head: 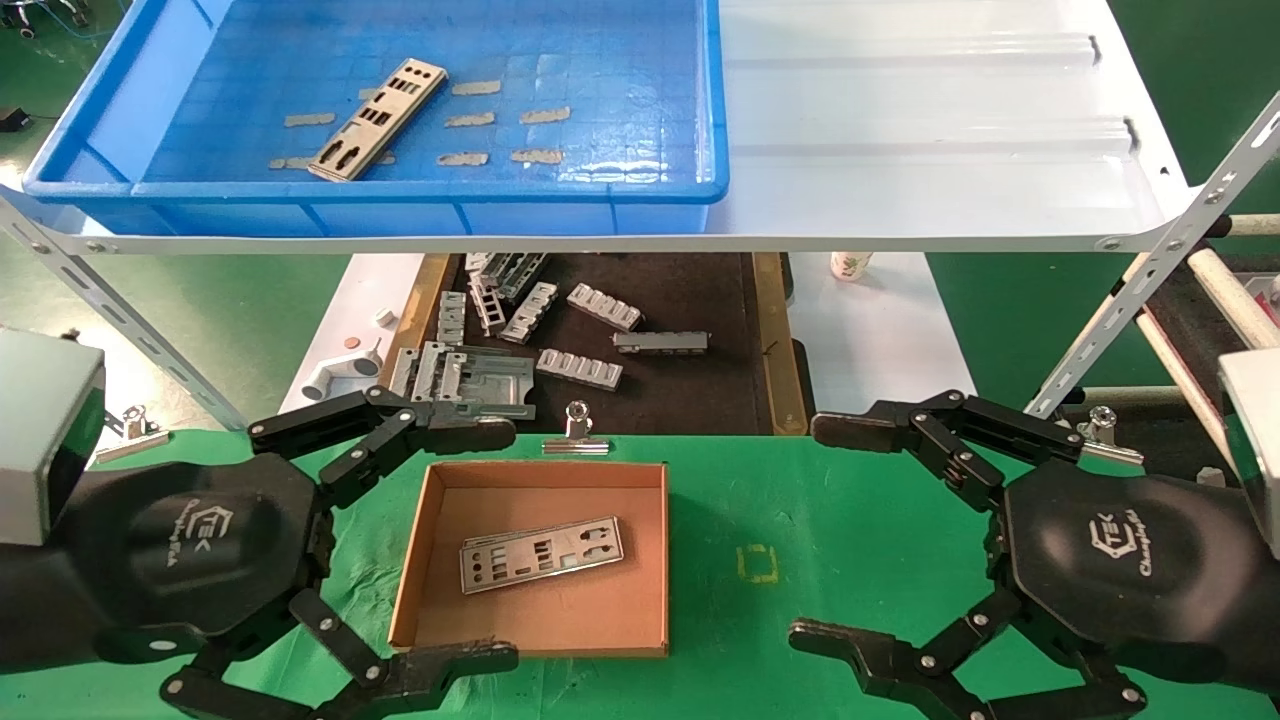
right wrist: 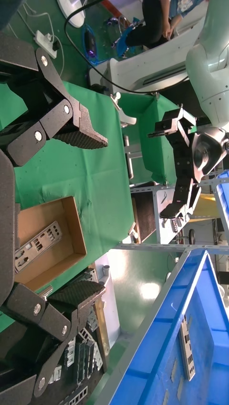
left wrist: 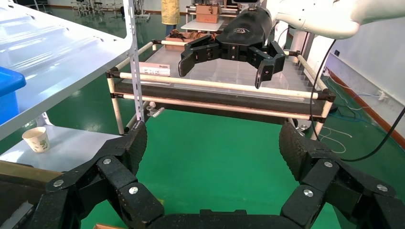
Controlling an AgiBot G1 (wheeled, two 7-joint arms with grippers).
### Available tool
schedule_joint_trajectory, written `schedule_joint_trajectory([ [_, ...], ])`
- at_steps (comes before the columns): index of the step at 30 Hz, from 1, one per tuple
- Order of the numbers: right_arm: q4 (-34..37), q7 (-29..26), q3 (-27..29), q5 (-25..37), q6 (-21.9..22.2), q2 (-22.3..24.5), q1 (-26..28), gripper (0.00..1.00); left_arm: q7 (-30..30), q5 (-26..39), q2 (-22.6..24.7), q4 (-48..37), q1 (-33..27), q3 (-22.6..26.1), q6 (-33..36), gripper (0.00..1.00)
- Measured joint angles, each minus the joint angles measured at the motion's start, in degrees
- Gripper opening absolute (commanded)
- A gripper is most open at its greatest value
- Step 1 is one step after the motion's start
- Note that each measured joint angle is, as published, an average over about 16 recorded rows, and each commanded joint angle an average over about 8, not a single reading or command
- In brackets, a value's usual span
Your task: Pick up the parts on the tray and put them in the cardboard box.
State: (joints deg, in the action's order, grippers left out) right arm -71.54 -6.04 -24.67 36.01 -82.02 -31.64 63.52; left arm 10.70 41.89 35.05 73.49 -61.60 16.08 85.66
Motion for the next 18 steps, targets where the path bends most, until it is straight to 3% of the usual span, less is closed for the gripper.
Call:
schedule_joint_trajectory([
  [10,0.0,0.0,0.0,0.0,0.0,0.0,0.0,1.00,0.0,0.0,0.0,0.0,0.0,0.0,0.0,1.00],
  [11,0.0,0.0,0.0,0.0,0.0,0.0,0.0,0.96,0.0,0.0,0.0,0.0,0.0,0.0,0.0,1.00],
  [13,0.0,0.0,0.0,0.0,0.0,0.0,0.0,0.80,0.0,0.0,0.0,0.0,0.0,0.0,0.0,1.00],
  [18,0.0,0.0,0.0,0.0,0.0,0.0,0.0,0.17,0.1,0.0,0.1,-0.2,-0.1,-0.1,-0.4,1.00],
])
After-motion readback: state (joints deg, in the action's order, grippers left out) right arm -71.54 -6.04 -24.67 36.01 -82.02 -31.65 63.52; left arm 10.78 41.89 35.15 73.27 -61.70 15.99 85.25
